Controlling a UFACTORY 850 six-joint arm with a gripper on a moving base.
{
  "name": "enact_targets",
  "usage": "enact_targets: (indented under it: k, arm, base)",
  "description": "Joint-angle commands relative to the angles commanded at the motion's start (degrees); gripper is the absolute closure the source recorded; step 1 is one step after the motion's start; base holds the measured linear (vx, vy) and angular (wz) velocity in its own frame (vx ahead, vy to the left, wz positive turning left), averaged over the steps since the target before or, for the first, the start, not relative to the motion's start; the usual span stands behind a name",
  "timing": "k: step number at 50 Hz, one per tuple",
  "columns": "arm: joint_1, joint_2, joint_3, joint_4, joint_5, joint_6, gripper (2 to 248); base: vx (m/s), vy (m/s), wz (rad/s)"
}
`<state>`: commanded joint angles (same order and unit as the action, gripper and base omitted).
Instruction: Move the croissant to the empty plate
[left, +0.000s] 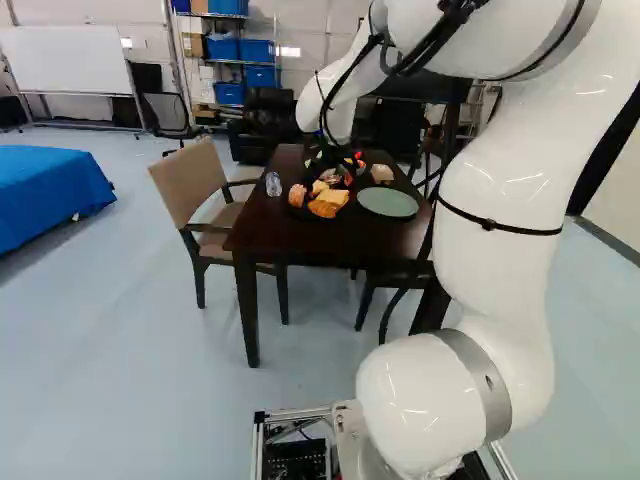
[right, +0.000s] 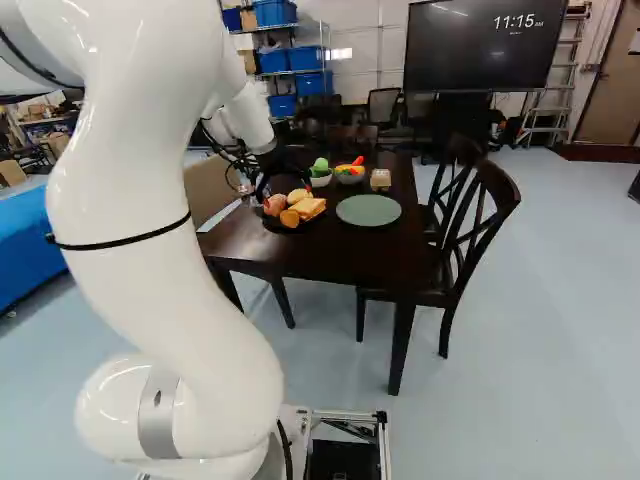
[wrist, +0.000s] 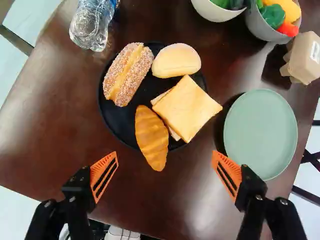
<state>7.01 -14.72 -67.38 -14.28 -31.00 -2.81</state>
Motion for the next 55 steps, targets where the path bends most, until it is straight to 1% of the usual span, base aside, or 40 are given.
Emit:
enact_targets:
  k: [6,25,40,55]
  arm:
    - [0.0,0.0,0.0,0.0,0.0,-3.3,3]
    - [0.0,0.0,0.0,0.0,0.0,-3.3,3]
    - [1.2,-0.3,-0.3,0.0,0.0,-3.3,3]
    - [1.2,-0.4,-0.3,0.0,0.0,-3.3,3]
  base:
    - [0.0,0.0,0.0]
    - [0.0,0.0,0.0]
    - [0.0,0.0,0.0]
    - [0.0,0.0,0.0]
